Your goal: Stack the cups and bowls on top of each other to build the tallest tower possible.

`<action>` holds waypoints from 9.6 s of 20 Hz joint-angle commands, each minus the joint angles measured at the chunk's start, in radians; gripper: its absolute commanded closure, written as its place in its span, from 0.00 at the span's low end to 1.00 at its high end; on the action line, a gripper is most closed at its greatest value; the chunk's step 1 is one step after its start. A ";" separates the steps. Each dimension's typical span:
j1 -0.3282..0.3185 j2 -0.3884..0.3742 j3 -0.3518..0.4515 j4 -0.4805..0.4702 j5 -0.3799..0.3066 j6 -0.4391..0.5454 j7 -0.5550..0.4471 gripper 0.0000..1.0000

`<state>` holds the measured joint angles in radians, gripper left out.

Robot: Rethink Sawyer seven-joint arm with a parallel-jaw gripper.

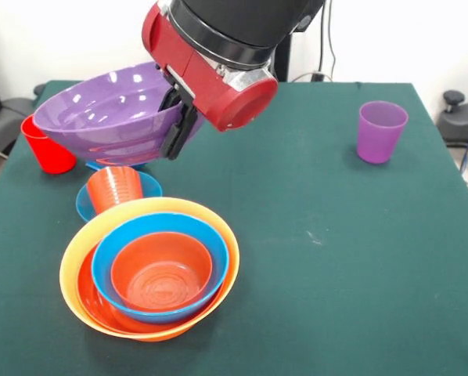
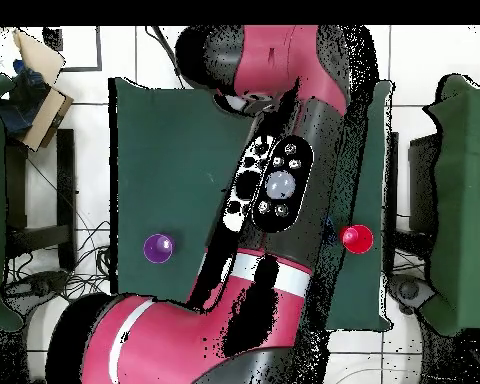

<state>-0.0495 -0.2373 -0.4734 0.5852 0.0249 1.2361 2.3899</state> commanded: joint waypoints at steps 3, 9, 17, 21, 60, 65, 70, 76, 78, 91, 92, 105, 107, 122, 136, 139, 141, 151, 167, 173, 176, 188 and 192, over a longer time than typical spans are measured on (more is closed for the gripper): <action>-0.032 -0.007 0.150 -0.011 -0.021 0.120 -0.365 1.00; -0.036 0.064 0.147 -0.115 -0.016 0.154 -0.345 1.00; -0.043 0.175 0.155 -0.209 0.002 0.133 -0.324 1.00; -0.053 0.279 0.120 -0.347 0.004 0.176 -0.328 1.00; -0.185 0.566 -0.616 -0.640 0.554 0.137 -0.249 1.00; -0.190 0.569 -0.642 -0.622 0.508 0.079 -0.282 1.00; -0.181 0.575 -0.660 -0.596 0.485 0.028 -0.270 1.00; -0.173 0.584 -0.661 -0.578 0.511 0.016 -0.261 1.00; -0.163 0.583 -0.649 -0.565 0.504 0.015 -0.257 1.00; -0.119 0.574 -0.567 -0.462 0.420 -0.046 -0.285 1.00; -0.112 0.572 -0.558 -0.449 0.412 -0.056 -0.287 1.00; -0.060 0.530 -0.480 -0.313 0.346 -0.111 -0.329 1.00; -0.055 0.523 -0.472 -0.299 0.337 -0.113 -0.339 1.00; -0.070 0.458 -0.453 -0.346 0.396 0.031 -0.372 0.00; -0.219 0.592 -0.805 -0.614 0.866 0.019 -0.355 0.00; -0.236 0.595 -0.918 -0.615 0.969 0.013 -0.362 0.00; -0.243 0.598 -0.977 -0.611 1.020 0.005 -0.364 0.00; -0.234 0.567 -0.995 -0.584 1.143 0.044 -0.403 0.00; 0.101 0.151 -0.148 0.145 0.605 -0.240 -0.612 0.00; 0.130 0.043 -0.080 0.346 0.507 -0.385 -0.661 0.00; 0.121 0.015 -0.029 0.430 0.461 -0.482 -0.678 0.00; 0.072 -0.109 0.126 0.634 0.330 -0.571 -0.673 0.00; 0.058 -0.146 0.181 0.702 0.280 -0.630 -0.654 0.00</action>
<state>0.0209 -0.3259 -0.5153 1.0791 0.4281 0.6846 1.9663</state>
